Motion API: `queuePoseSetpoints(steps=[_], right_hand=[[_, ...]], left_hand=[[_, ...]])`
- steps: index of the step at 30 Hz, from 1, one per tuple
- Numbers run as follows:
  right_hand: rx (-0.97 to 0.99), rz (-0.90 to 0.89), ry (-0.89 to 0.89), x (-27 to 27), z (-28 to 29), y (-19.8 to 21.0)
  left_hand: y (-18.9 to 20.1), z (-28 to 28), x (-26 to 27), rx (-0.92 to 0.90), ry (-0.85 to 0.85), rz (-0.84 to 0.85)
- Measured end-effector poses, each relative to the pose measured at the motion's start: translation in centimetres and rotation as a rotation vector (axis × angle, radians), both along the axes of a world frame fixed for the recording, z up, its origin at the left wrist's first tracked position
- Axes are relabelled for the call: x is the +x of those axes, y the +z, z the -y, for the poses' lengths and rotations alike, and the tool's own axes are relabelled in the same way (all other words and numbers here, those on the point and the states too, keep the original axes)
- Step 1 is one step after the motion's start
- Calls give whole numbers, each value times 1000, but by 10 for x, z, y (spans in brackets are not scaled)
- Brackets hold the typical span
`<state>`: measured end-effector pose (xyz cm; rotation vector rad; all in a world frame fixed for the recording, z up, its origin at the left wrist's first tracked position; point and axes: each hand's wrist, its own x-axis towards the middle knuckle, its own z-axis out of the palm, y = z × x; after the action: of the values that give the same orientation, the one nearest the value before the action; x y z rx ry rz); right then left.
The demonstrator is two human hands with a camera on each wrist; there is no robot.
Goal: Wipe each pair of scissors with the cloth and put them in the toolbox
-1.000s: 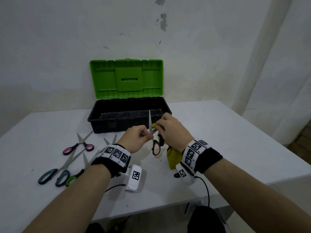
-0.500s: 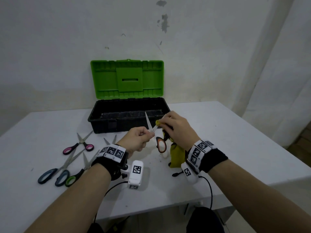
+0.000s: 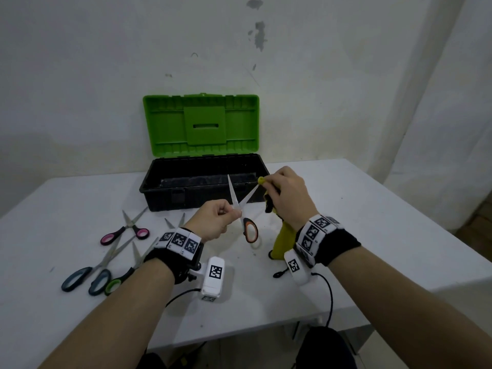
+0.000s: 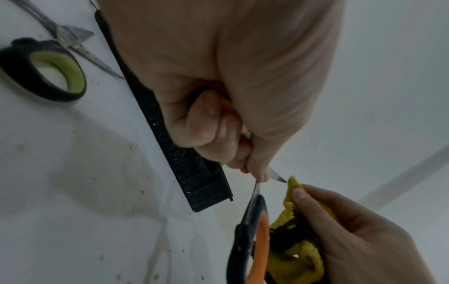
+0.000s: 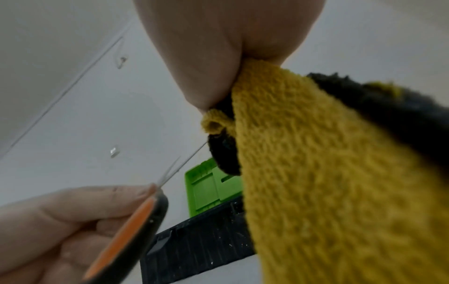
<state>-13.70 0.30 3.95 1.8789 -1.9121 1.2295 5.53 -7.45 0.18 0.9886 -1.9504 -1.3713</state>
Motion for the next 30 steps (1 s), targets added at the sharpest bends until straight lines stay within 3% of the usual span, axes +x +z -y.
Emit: queuePoseSetpoints(steps=[5,9,12,14,17,20,23,28,30], right_hand=[[149,-170,172,24,-7,-8],[250,-148,14,16,2,0],[177,-14,-113,-1,6,6],[63,6,-15,0,2,2],[35,-139,225,14,-6,-10],[15,-211,284,13,-4,-13],[-35,-209,258,6,-1,-10],[-96,44,22,-8,8,2],[-133,45,26,-7,5,3]], left_hand=[[5,-2,-2,-173,-7,134],[5,-4,0,-269,-1,187],[3,-1,2,-213,13,148],[2,1,2,-115,22,83],[3,-3,-1,47,18,-56],[7,-10,-4,141,-26,-128],[9,-12,-4,165,-21,-161],[10,-11,-2,136,-27,-127],[10,-11,-2,127,-19,-107]])
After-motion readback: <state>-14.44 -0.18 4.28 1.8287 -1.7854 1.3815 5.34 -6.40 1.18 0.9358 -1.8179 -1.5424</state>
